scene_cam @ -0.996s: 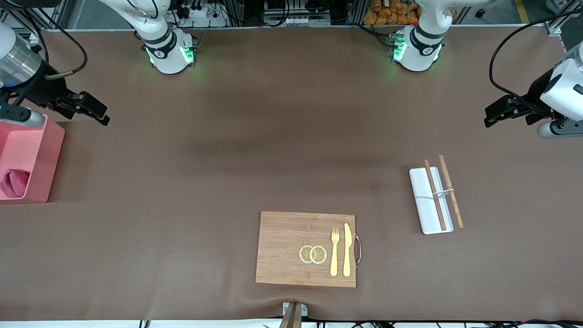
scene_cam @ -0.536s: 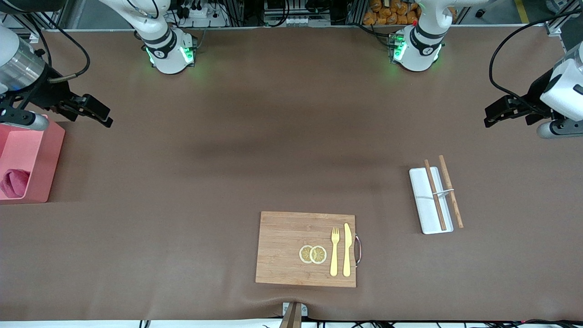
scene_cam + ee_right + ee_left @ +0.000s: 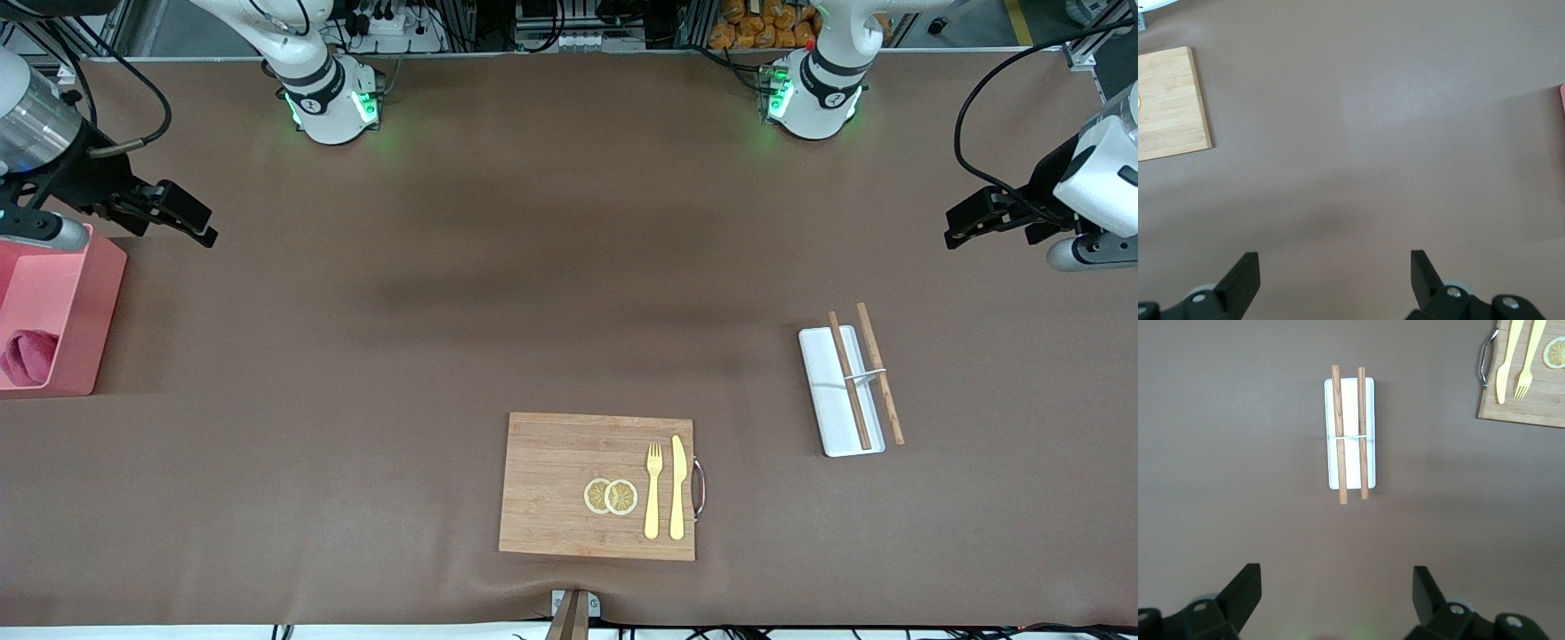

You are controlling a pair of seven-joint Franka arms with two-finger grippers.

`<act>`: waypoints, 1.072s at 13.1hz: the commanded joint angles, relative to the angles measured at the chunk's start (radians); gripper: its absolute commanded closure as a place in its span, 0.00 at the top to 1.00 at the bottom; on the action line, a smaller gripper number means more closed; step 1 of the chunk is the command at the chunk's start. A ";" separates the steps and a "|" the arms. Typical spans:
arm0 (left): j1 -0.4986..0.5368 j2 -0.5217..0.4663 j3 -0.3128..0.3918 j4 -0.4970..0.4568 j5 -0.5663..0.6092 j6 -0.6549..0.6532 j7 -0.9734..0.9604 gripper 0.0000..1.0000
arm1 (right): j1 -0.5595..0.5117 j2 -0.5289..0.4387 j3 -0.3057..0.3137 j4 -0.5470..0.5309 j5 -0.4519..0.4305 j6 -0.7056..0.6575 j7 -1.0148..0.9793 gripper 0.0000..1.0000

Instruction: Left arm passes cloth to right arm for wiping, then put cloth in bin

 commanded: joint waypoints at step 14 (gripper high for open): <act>-0.001 -0.001 0.001 -0.005 -0.014 0.010 0.000 1.00 | 0.176 0.139 -0.179 0.176 -0.011 0.012 -0.085 1.00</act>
